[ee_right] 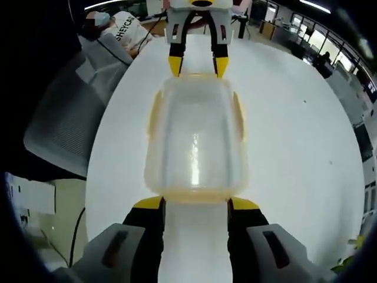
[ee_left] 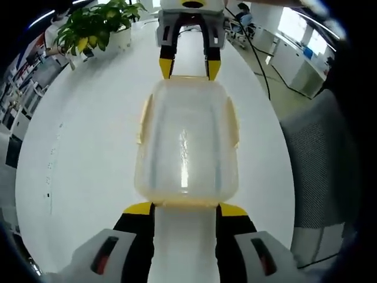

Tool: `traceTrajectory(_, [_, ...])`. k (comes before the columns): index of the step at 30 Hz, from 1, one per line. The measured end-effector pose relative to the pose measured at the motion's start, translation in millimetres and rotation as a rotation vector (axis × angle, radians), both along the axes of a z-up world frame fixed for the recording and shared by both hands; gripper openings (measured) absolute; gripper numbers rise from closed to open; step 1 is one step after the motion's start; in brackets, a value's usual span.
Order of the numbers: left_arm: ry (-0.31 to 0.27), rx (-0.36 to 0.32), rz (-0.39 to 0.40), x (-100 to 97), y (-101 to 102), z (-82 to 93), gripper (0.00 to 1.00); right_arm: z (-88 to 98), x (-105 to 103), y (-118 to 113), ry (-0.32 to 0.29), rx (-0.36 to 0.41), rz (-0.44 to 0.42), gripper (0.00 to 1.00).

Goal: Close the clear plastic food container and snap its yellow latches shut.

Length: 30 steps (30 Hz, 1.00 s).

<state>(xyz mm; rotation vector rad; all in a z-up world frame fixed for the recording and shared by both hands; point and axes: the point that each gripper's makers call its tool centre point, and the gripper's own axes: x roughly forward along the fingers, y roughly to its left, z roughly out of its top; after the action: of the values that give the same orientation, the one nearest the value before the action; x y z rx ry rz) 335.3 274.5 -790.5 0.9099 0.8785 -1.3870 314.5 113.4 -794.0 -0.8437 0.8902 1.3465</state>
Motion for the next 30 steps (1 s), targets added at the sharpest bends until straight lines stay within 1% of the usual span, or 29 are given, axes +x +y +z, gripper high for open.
traceTrajectory(3, [0.006, -0.006, 0.016, 0.3, 0.5, 1.1, 0.38, 0.7, 0.0, -1.2, -0.006, -0.008, -0.014, 0.44])
traceTrajectory(5, [0.016, -0.015, 0.028, -0.3, 1.7, 3.3, 0.38, 4.2, -0.8, -1.8, 0.0, 0.005, -0.032, 0.43])
traceTrajectory(7, [0.022, -0.018, 0.046, -0.5, 5.1, 4.8, 0.38, 10.0, 0.3, -5.5, -0.015, 0.004, -0.054, 0.42])
traceTrajectory(8, [0.022, -0.02, 0.052, -0.9, 7.4, 6.5, 0.38, 13.4, 0.8, -5.7, -0.013, 0.019, -0.074, 0.41])
traceTrajectory(9, [0.019, -0.026, 0.059, -0.5, 8.9, 8.9, 0.38, 19.4, -1.0, -2.8, 0.012, 0.064, -0.128, 0.41])
traceTrajectory(10, [0.016, -0.041, 0.096, 1.8, 11.8, 12.1, 0.38, 23.3, -2.3, -2.3, 0.025, 0.083, -0.159, 0.42])
traceTrajectory(11, [0.028, -0.056, 0.13, 2.1, 12.8, 13.5, 0.37, 25.7, -2.7, -3.0, 0.03, 0.096, -0.177, 0.42])
traceTrajectory(12, [0.056, -0.084, 0.176, 1.8, 13.4, 15.9, 0.37, 28.2, -3.1, -3.8, 0.033, 0.105, -0.194, 0.42])
traceTrajectory(14, [0.087, -0.11, 0.243, 2.8, 15.3, 18.5, 0.34, 32.2, -2.7, -4.4, 0.035, 0.132, -0.243, 0.46])
traceTrajectory(15, [0.115, -0.141, 0.291, 2.5, 13.4, 20.8, 0.34, 33.3, 0.8, -6.9, 0.025, 0.135, -0.281, 0.46])
traceTrajectory(16, [0.133, -0.179, 0.317, 1.8, 9.7, 23.2, 0.34, 34.7, 2.4, -6.8, 0.022, 0.142, -0.306, 0.45])
traceTrajectory(17, [0.156, -0.212, 0.362, 1.5, 6.3, 25.7, 0.34, 36.8, 2.1, -6.0, 0.03, 0.157, -0.326, 0.45])
traceTrajectory(18, [0.162, -0.218, 0.387, 2.3, 6.3, 25.9, 0.34, 37.8, 2.8, -6.0, 0.03, 0.162, -0.342, 0.45])
traceTrajectory(19, [0.167, -0.232, 0.425, 3.7, 5.3, 25.8, 0.34, 39.5, 4.9, -5.9, 0.03, 0.176, -0.381, 0.45])
traceTrajectory(20, [0.169, -0.237, 0.449, 4.3, 5.4, 25.5, 0.34, 40.9, 6.1, -5.1, 0.033, 0.191, -0.403, 0.44])
traceTrajectory(21, [0.171, -0.233, 0.474, 4.2, 6.0, 24.8, 0.34, 42.0, 6.6, -3.5, 0.046, 0.213, -0.436, 0.44])
traceTrajectory(22, [0.145, -0.206, 0.521, 8.4, 11.5, 22.6, 0.35, 42.3, 6.9, -2.5, 0.057, 0.227, -0.459, 0.45])
traceTrajectory(23, [0.121, -0.188, 0.515, 9.8, 13.3, 21.0, 0.36, 42.8, 7.3, -0.8, 0.069, 0.247, -0.486, 0.44])
traceTrajectory(24, [0.128, -0.195, 0.504, 7.2, 10.9, 20.8, 0.36, 43.3, 10.0, 1.2, 0.081, 0.277, -0.535, 0.45])
traceTrajectory(25, [0.149, -0.2, 0.522, 5.3, 9.6, 20.6, 0.36, 42.9, 11.2, 1.7, 0.086, 0.29, -0.565, 0.45])
traceTrajectory(26, [0.188, -0.214, 0.574, 3.4, 7.7, 20.0, 0.35, 42.0, 12.5, 2.1, 0.088, 0.305, -0.598, 0.45])
traceTrajectory(28, [0.213, -0.231, 0.639, 4.2, 7.7, 18.9, 0.35, 39.8, 11.9, 4.1, 0.103, 0.329, -0.645, 0.45])
traceTrajectory(29, [0.223, -0.248, 0.675, 5.3, 7.9, 18.3, 0.35, 37.4, 9.5, 4.2, 0.109, 0.329, -0.664, 0.45])
traceTrajectory(30, [0.247, -0.277, 0.706, 4.8, 5.5, 19.3, 0.35, 36.1, 7.8, 4.8, 0.11, 0.331, -0.67, 0.45])
